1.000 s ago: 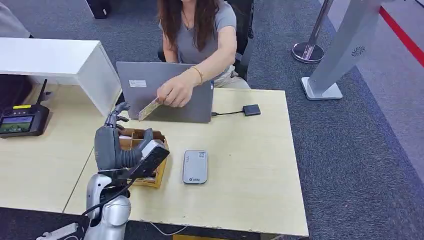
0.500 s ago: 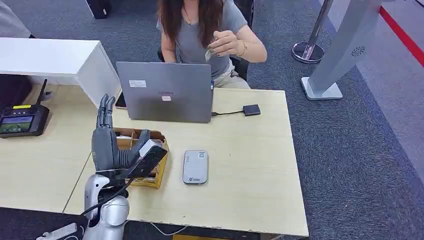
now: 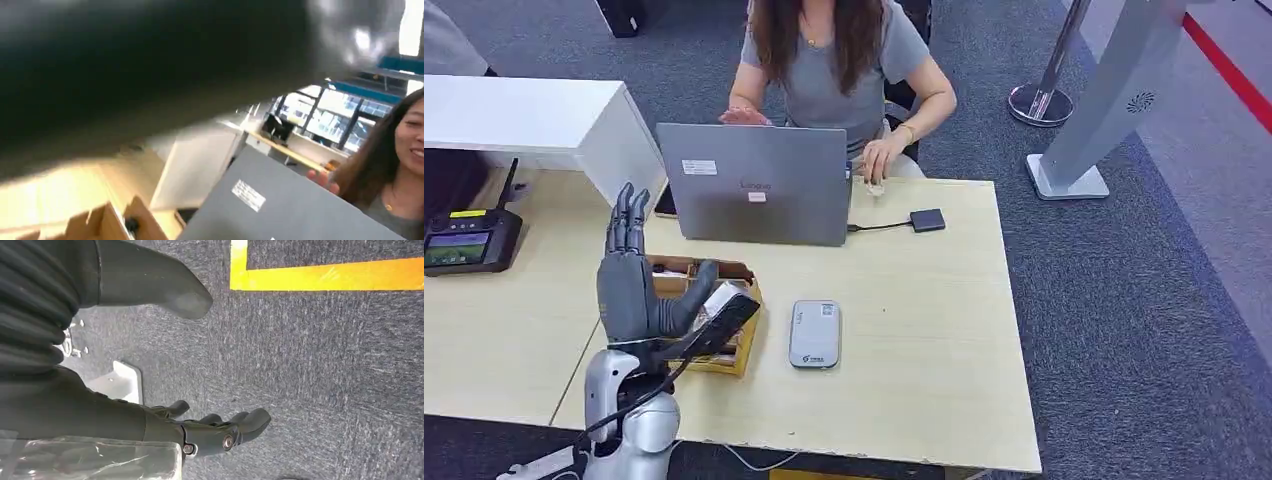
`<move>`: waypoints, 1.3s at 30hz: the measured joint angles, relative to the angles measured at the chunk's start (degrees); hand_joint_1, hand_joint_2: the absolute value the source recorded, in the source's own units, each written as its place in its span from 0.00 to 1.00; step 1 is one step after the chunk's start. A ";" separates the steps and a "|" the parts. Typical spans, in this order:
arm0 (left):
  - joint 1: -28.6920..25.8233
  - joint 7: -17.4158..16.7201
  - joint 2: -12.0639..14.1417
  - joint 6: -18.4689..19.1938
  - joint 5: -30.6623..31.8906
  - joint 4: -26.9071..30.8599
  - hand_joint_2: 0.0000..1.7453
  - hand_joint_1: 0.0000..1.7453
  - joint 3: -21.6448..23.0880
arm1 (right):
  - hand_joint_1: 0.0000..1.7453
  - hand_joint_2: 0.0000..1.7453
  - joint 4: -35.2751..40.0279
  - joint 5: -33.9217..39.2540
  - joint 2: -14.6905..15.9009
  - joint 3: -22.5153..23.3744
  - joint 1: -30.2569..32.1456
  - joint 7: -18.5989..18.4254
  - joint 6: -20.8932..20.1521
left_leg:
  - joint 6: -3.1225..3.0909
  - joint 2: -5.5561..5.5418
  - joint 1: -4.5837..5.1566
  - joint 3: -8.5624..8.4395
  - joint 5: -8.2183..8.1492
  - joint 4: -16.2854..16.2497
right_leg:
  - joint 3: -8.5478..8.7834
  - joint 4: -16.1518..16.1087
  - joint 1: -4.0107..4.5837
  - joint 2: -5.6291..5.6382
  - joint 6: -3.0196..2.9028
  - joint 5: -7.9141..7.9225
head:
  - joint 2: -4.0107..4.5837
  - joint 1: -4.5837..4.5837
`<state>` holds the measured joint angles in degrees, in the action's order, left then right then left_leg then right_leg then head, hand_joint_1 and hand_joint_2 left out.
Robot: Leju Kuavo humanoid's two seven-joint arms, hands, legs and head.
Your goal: Pass the card to the sensor for recognition and then transmit it.
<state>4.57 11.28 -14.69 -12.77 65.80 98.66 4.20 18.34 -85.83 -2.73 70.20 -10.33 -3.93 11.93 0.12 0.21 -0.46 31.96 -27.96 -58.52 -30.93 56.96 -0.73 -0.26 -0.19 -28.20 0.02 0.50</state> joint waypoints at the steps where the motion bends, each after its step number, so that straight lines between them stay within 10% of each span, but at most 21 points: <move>1: -0.37 -0.48 0.02 0.29 1.02 0.29 1.00 0.00 0.00 | 0.00 1.00 0.04 0.15 0.00 0.13 0.04 0.00 0.00 | 0.00 0.00 0.00 0.00 0.00 0.00 | 0.00 0.00 0.00 0.00 0.00 0.00 | 0.00 0.00; 15: -6.89 -3.41 3.39 8.35 11.83 5.99 1.00 0.00 2.30 | 0.00 1.00 0.59 1.16 -0.07 2.19 1.72 1.03 0.17 | -0.01 0.00 -0.01 0.00 0.00 0.00 | -0.03 0.00 0.00 0.00 0.00 0.00 | 0.00 0.00; 39: -3.58 -7.13 14.20 15.68 10.32 6.56 1.00 0.00 8.31 | 0.00 1.00 0.59 1.18 -0.04 2.71 1.70 1.27 0.15 | 0.04 0.01 -0.03 -0.01 0.04 0.00 | -0.03 0.01 0.01 0.01 -0.01 0.00 | 0.00 0.00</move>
<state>0.98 4.15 -0.49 2.91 76.12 105.22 12.50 18.93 -84.65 -2.78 72.91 -8.62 -2.67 12.09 0.16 0.22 -0.48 31.95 -27.92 -58.52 -30.96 56.96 -0.72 -0.26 -0.20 -28.20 0.02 0.50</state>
